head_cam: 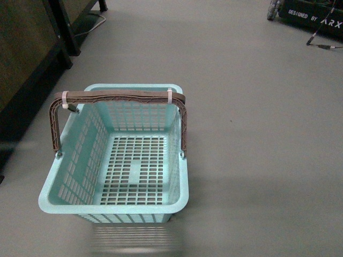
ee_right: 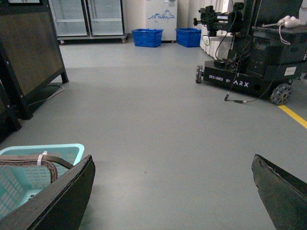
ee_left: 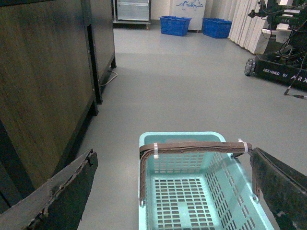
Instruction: Pick mango and avocado into basket
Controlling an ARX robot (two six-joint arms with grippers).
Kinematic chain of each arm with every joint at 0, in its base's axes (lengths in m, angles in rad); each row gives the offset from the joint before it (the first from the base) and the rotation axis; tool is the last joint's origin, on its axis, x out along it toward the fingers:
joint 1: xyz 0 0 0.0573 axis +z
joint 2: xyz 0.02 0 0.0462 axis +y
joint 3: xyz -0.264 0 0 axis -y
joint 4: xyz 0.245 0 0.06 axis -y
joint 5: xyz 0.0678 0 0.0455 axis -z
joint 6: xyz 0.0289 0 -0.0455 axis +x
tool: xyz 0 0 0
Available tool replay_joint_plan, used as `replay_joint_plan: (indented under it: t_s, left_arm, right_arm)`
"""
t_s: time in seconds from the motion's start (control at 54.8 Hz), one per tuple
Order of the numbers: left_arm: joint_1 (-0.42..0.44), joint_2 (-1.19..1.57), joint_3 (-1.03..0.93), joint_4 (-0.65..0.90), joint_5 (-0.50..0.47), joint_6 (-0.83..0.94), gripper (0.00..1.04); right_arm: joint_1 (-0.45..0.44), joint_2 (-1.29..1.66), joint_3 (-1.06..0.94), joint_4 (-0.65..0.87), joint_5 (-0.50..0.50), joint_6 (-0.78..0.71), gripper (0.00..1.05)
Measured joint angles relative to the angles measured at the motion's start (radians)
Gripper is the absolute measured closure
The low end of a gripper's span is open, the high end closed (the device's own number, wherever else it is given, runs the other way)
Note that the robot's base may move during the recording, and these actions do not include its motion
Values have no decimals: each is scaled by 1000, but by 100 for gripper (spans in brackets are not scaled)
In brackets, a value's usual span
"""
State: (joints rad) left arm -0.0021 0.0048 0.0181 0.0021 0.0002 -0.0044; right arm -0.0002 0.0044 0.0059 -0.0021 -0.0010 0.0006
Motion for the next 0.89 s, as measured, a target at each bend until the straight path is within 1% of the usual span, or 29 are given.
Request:
replay_joint_plan:
  t_s: [0.821, 0.84, 0.876, 0.894]
  left_arm:
    - [0, 0, 0, 0, 0, 0, 7]
    - [-7, 1, 0, 2, -24, 2, 7]
    - [-45, 7, 0, 18, -142, 1, 7]
    - [-55, 8, 0, 22, -158, 0, 7]
  right_arm:
    - [0, 0, 0, 0, 0, 0, 8]
    - [0, 0, 0, 0, 0, 0, 8]
    - [0, 0, 0, 0, 0, 0, 8]
    - [0, 0, 0, 0, 0, 0, 8]
